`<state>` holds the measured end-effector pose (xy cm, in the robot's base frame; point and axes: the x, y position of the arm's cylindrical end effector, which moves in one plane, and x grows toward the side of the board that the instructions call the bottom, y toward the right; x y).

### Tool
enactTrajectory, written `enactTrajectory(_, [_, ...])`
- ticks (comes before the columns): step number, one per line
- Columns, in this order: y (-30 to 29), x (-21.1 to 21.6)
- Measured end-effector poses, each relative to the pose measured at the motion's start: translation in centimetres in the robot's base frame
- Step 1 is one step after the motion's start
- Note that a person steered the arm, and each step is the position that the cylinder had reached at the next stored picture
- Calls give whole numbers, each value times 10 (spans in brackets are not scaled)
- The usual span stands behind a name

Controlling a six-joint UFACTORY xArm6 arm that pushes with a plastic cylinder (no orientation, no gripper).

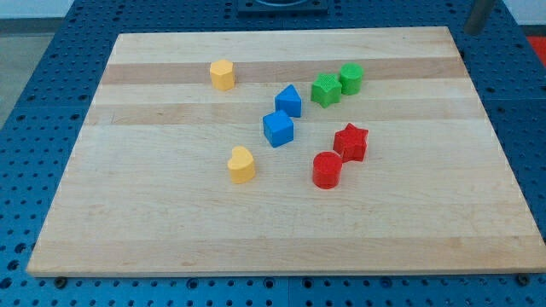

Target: Separate the green star from line of blocks

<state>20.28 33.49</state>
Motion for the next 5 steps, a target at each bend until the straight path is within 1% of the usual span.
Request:
enactTrajectory(2, [-6, 0])
enactTrajectory(3, [-49, 5])
enactTrajectory(5, [-94, 48])
